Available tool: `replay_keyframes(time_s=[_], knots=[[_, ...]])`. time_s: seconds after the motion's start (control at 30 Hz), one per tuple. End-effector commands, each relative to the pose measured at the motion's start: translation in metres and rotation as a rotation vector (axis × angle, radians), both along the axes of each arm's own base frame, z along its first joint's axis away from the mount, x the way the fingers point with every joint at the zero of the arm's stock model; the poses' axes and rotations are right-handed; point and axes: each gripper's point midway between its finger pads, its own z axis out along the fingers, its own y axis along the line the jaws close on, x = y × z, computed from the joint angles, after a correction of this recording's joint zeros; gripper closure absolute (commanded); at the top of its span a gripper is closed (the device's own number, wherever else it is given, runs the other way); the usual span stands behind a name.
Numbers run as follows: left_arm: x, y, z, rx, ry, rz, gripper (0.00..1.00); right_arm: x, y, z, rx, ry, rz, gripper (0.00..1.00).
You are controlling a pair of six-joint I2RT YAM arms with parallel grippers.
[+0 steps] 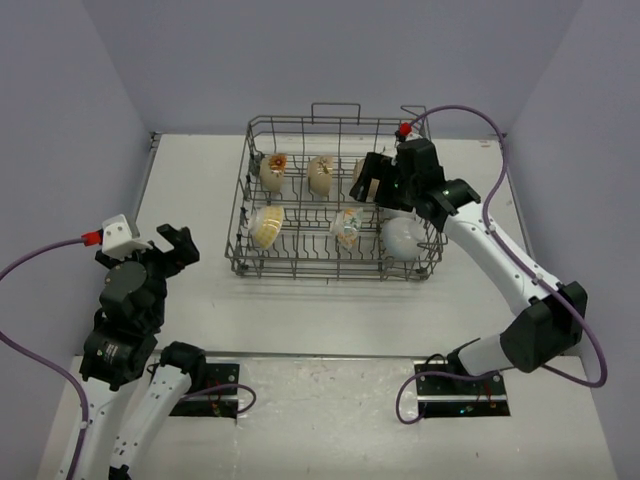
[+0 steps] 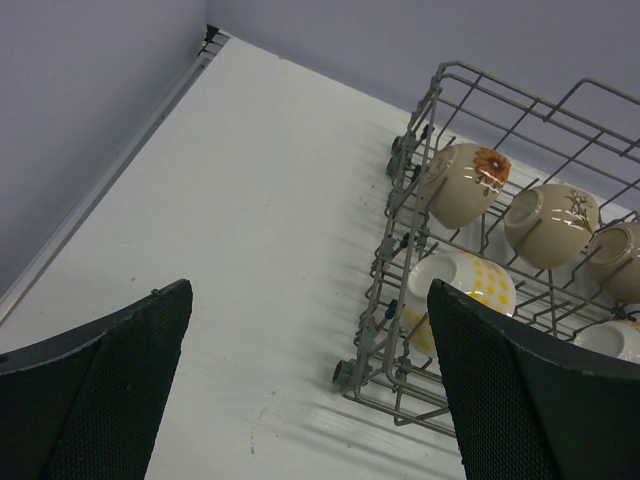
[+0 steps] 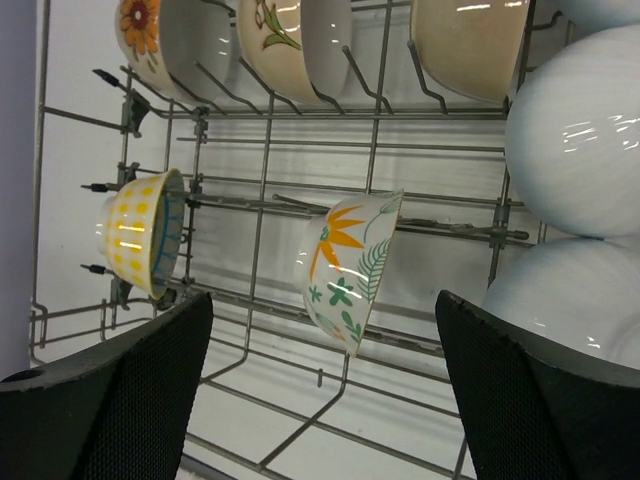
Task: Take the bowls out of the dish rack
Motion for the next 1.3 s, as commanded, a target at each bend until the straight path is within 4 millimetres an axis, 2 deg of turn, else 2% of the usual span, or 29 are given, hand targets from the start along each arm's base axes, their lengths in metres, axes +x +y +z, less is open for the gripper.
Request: replay_keyframes(time_s=[0.0, 0.3, 0.53, 0.73, 0.97, 1.27], knots=[[0.005, -0.004, 0.006, -0.004, -0.029, -0.016, 0.00, 0.010, 0.007, -0.012, 0.018, 0.004, -0.040, 0.08], [0.004, -0.004, 0.007, -0.007, -0.033, -0.018, 0.00, 0.008, 0.019, -0.065, 0.037, 0.123, -0.019, 0.16], [0.004, -0.005, 0.007, -0.008, -0.035, -0.022, 0.00, 0.002, 0.026, -0.086, 0.050, 0.160, 0.013, 0.21], [0.004, -0.006, 0.006, -0.009, -0.033, -0.028, 0.00, -0.001, 0.035, -0.096, 0.075, 0.190, 0.059, 0.29], [0.004, -0.006, 0.007, -0.009, -0.039, -0.032, 0.00, -0.007, 0.046, -0.098, 0.118, 0.215, 0.122, 0.31], [0.003, -0.006, 0.009, -0.011, -0.044, -0.033, 0.00, -0.008, 0.048, -0.098, 0.241, 0.225, 0.198, 0.43]])
